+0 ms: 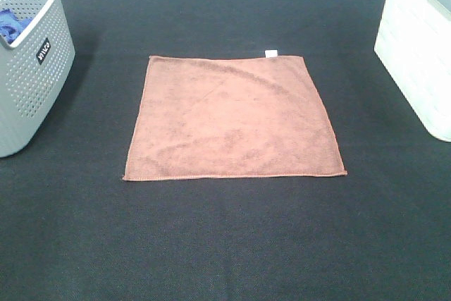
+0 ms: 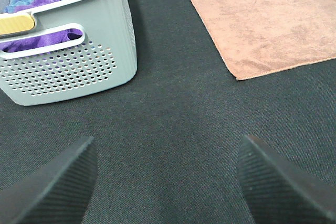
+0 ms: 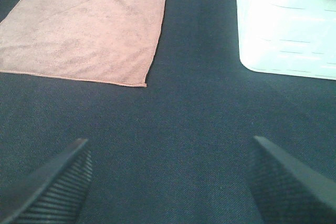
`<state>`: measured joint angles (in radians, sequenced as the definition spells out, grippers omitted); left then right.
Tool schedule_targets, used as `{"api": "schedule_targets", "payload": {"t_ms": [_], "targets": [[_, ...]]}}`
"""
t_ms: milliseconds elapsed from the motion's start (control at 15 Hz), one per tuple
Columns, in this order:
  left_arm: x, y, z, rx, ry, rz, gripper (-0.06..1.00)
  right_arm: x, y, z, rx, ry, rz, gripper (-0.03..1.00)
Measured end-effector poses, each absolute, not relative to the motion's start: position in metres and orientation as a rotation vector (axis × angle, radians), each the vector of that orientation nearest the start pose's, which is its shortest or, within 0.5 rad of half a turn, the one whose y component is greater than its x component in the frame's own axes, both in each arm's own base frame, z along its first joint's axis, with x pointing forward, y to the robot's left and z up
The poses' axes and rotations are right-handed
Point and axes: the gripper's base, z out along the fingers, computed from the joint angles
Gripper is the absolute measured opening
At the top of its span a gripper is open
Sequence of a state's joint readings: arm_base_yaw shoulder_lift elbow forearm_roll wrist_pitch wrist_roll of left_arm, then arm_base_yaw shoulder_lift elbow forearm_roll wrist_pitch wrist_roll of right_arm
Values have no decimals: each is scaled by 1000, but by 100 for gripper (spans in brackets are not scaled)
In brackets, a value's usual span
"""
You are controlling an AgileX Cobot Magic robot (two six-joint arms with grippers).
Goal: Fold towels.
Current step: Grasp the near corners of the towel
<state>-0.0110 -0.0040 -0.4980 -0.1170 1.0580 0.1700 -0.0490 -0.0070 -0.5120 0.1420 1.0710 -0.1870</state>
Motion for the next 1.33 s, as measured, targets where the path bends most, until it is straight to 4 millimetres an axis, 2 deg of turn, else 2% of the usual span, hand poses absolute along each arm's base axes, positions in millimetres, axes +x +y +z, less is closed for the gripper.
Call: {"api": "schedule_targets", "payload": {"t_ms": [1333], "targets": [[-6, -9, 277, 189, 2025, -40, 71, -8, 12, 280, -149, 2022, 21, 76]]}}
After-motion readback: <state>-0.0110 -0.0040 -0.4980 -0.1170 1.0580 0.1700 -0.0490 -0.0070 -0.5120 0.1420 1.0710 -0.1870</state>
